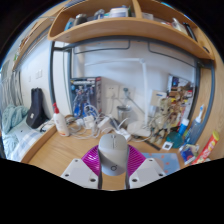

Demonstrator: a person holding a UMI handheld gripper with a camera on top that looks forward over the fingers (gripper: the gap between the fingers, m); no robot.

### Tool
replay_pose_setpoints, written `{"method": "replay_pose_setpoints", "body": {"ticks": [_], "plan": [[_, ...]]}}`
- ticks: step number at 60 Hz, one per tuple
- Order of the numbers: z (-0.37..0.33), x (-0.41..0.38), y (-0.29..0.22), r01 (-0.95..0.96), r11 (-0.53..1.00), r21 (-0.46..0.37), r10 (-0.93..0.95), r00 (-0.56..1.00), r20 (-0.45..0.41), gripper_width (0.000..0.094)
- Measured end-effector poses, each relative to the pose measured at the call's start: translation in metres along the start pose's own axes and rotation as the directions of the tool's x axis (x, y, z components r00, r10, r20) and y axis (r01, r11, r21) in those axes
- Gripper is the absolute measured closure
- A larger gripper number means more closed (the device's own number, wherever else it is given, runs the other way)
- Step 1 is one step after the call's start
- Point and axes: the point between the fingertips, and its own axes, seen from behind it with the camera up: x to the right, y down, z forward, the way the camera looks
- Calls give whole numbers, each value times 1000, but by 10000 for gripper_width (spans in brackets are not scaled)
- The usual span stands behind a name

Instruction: Arrange mouse

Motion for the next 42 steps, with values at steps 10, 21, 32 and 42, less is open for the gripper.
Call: {"method": "replay_pose_setpoints", "body": {"ticks": [10,21,32,42], "plan": [[4,99,-10,-16,1000,15,17,997,-78,626],[15,180,33,-57,997,-52,50,991,-124,627],[47,189,115,-85,973,-213,62,992,-111,627],[64,181,144,-136,962,-239,113,988,-106,623]]}}
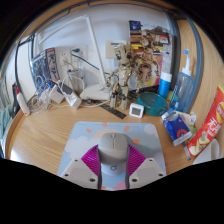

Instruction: Arrange mouse

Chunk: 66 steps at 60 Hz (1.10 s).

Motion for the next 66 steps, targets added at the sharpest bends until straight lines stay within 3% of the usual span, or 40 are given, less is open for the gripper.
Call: {"method": "replay_pose_setpoints", "body": {"ticks": [5,16,18,22,35,42,57,66], "plan": [[1,1,0,-3,1000,1,3,1000,-15,597],[-1,3,8,-6,1000,-24,5,998,-56,401],[-1,2,10,-11,999,-30,9,998,-60,328],[-4,-5,9,-7,999,-36,5,999,-46,57],[-54,-22,-11,35,999,-12,-36,995,-92,85],[-109,-54,-35,43,999,8,-43,996,-75,84],[-221,-115,-86,61,992,111,-49,992,-113,75],[-265,-149,-92,36,986,161,-19,995,-103,81]]}}
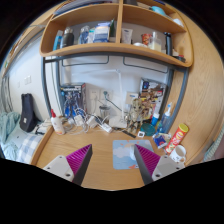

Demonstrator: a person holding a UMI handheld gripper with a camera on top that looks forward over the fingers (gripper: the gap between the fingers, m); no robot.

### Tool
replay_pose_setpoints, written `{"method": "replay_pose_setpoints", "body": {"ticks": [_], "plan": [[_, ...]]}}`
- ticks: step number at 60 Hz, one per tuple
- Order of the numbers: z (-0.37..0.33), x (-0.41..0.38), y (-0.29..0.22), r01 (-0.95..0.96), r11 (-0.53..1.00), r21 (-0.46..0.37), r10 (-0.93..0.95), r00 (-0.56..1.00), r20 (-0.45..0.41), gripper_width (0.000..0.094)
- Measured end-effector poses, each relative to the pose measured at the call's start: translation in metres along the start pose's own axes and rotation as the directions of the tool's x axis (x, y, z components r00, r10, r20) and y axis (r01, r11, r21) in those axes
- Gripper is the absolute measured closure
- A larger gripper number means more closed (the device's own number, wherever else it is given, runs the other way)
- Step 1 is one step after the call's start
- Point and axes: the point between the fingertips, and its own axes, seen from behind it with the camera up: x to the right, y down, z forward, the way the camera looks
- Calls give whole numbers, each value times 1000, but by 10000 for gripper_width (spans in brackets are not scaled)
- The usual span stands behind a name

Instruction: Arrange mouse

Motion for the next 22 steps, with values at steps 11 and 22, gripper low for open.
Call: {"method": "replay_pose_setpoints", "body": {"ticks": [11,22], "plan": [[-28,-28,12,-26,1000,6,26,999,24,82],[-41,-23,35,-14,999,-39,15,1000,9,79]]}}
